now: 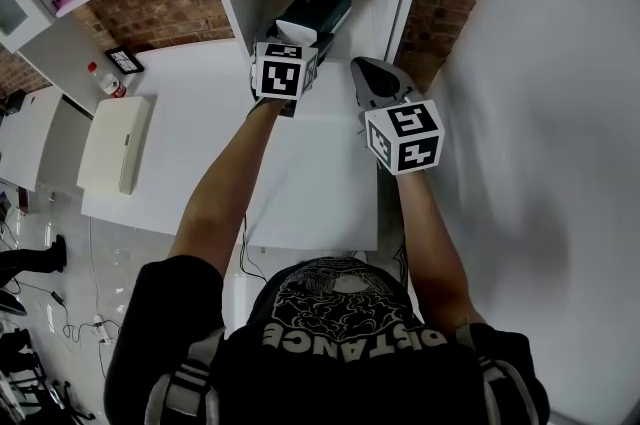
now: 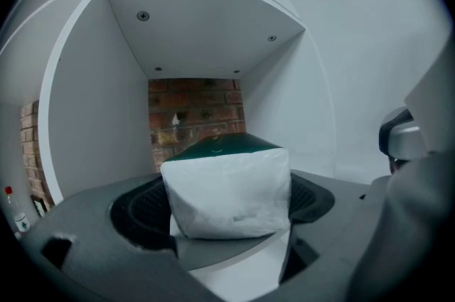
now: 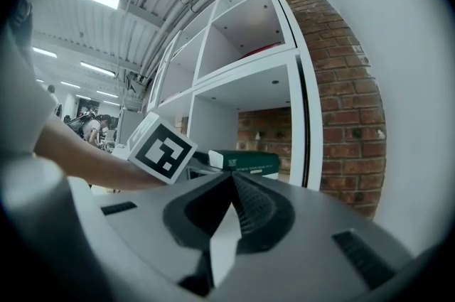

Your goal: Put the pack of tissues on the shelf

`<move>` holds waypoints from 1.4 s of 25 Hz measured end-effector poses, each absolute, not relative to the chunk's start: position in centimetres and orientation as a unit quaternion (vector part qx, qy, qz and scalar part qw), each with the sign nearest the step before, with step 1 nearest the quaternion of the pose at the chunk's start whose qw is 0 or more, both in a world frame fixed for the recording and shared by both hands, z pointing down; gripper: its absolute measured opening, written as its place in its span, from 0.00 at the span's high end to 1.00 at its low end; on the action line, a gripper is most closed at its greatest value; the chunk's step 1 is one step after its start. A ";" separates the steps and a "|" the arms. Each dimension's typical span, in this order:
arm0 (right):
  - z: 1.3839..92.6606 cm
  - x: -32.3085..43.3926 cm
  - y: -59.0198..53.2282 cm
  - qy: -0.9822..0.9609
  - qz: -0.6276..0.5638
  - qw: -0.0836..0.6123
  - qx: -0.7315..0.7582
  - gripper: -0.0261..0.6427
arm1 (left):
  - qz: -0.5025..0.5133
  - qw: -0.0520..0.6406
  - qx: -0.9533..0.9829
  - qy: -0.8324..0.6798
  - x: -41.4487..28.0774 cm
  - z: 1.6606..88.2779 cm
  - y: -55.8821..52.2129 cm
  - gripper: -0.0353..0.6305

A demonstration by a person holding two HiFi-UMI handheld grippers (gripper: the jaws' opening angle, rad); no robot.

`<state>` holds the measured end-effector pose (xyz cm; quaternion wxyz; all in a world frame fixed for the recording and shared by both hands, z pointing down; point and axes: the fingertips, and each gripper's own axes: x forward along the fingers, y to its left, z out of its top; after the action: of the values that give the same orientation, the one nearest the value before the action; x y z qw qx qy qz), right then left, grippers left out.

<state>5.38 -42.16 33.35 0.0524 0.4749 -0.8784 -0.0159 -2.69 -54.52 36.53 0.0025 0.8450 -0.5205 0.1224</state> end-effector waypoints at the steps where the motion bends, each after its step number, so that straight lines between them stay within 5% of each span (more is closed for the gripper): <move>1: 33.4 5.4 -42.1 -0.878 -0.016 0.053 0.475 0.96 | 0.123 0.004 0.845 -0.521 -2.7 36.6 -54.5 0.25; 18: 33.4 4.3 -41.0 -0.883 -0.011 0.047 0.467 0.96 | 0.082 0.020 0.857 -0.509 -4.5 34.6 -50.6 0.26; 30: 32.3 3.6 -40.5 -0.887 -0.017 0.038 0.461 0.96 | 0.071 0.015 0.878 -0.473 -5.5 32.9 -44.6 0.48; 35: 32.0 3.3 -40.2 -0.889 -0.017 0.034 0.457 0.96 | 0.061 -0.001 0.867 -0.495 -6.8 32.5 -42.3 0.70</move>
<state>3.30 -40.24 31.98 0.0345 0.4569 -0.8887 -0.0168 -6.84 -42.30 32.55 -0.0005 0.8668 -0.4948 0.0611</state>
